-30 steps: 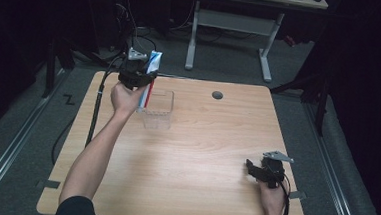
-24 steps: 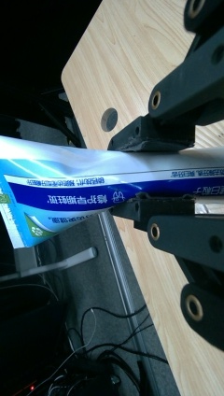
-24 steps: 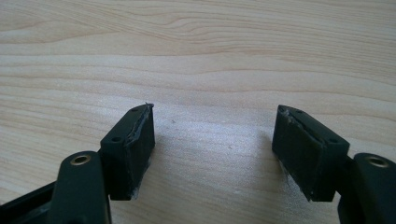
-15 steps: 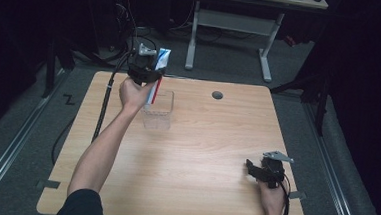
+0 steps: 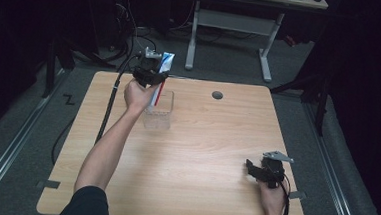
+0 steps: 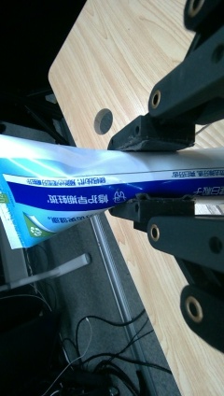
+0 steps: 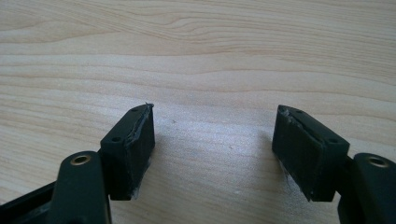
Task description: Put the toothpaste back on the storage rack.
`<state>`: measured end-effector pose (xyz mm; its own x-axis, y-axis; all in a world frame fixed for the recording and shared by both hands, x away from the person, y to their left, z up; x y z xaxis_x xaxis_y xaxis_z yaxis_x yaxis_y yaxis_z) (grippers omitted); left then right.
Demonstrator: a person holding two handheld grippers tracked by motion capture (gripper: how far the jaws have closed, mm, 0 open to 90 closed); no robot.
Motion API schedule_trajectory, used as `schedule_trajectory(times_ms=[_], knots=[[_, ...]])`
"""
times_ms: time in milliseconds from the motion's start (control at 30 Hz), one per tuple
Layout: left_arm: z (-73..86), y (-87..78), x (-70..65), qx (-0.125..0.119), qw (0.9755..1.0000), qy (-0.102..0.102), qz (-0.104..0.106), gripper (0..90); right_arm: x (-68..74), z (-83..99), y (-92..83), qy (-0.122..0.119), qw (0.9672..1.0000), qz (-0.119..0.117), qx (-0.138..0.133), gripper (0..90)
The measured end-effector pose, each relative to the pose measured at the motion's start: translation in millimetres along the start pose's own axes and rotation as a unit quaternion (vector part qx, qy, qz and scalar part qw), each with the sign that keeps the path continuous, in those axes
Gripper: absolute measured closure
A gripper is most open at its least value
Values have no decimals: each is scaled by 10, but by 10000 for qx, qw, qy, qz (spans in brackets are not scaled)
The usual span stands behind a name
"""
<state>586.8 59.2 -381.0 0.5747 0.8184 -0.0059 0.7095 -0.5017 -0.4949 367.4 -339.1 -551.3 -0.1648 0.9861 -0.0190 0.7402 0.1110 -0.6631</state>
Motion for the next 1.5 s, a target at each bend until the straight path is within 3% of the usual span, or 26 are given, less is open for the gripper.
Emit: schedule_trajectory(times_ms=[533, 1167, 1500], knots=[[81, 105, -60, 209, 9996, 160, 52, 704, 0, 0, 0, -1, 10000, -1, 2, 300], [280, 129, -25, 386, 9991, 148, 4, 705, 0, 0, 0, -4, 10000, 1, 1, 300], [372, 141, -116, 572, 9973, 461, -9, 702, 0, 0, 0, -6, 10000, -5, 4, 300]])
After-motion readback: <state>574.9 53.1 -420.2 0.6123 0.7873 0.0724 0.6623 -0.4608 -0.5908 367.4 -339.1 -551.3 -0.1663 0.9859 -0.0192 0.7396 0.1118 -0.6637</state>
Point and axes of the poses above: each handheld gripper's, and its own axes: y roughly forward along the jaws, z roughly out of its underside, x roughly to its left, the point moved 3 cm from there along y, roughly forward along the jaws, and after that the axes turned 2 degrees about -x, right-handed, at the moved point
